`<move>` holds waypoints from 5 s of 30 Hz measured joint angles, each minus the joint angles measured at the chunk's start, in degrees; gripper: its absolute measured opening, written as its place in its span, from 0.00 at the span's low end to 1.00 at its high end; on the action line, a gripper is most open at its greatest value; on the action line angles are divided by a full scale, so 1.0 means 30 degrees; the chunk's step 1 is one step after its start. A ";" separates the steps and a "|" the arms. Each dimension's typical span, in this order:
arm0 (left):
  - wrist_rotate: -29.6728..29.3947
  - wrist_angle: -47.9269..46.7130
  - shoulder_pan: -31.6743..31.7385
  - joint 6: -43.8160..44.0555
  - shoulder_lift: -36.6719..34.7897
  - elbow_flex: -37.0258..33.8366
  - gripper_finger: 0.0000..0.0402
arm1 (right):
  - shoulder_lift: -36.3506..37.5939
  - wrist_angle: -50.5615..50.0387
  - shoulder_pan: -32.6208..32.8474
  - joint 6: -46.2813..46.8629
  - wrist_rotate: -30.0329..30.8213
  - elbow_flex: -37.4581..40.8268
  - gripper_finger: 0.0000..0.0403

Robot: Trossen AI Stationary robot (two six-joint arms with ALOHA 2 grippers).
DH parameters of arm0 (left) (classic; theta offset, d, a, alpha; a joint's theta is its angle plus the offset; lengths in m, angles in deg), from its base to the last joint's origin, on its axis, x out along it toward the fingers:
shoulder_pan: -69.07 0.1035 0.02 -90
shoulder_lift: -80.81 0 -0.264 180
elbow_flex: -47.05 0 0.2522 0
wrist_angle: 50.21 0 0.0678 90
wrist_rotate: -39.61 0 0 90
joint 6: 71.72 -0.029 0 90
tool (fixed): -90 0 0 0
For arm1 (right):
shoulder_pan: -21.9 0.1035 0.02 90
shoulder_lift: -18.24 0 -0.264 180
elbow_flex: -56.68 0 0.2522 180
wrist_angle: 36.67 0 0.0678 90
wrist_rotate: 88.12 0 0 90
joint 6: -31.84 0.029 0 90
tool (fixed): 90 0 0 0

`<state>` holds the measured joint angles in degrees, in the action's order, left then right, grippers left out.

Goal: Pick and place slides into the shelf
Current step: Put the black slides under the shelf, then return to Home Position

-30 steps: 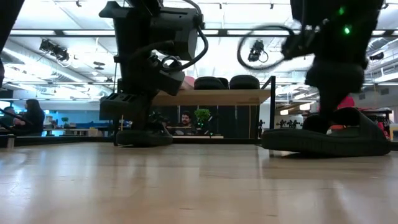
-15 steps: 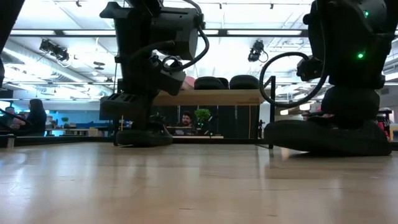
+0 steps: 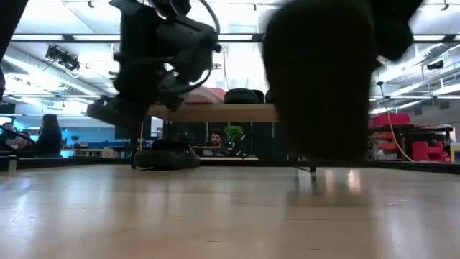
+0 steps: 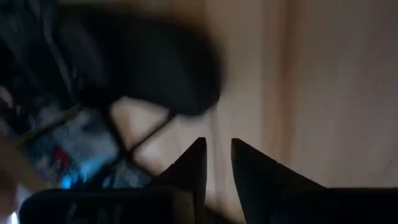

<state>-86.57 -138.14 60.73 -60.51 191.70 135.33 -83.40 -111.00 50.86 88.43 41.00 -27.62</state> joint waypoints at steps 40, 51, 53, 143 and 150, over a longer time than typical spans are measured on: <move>-0.4796 -0.4632 -0.4474 1.1326 -1.5813 0.0805 0.06 | -0.5198 2.1165 -0.9846 -2.4174 -0.1087 -0.0272 0.04; -0.4794 -0.4647 -0.4466 1.0531 -1.5854 0.0805 0.04 | -0.5748 2.2707 -1.1359 -2.6289 -0.1105 -0.0447 0.04; -0.4794 -0.4647 -0.4466 1.0531 -1.5857 0.0805 0.04 | -0.5748 2.2573 -1.1520 -2.6031 -0.1136 -0.0447 0.04; -0.4000 -0.4057 -0.7701 1.2130 -1.5839 0.0783 0.04 | -0.5991 2.1739 -0.9597 -1.7770 -0.7288 -0.0455 0.00; -0.4035 -0.4028 -0.7701 1.1531 -1.5874 0.0783 0.10 | -0.2836 1.9178 -0.6338 -1.7032 -0.7149 -0.0461 0.00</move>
<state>-98.68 -150.23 37.63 -25.91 144.08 137.67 -91.91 -53.46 31.84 37.34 19.55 -29.00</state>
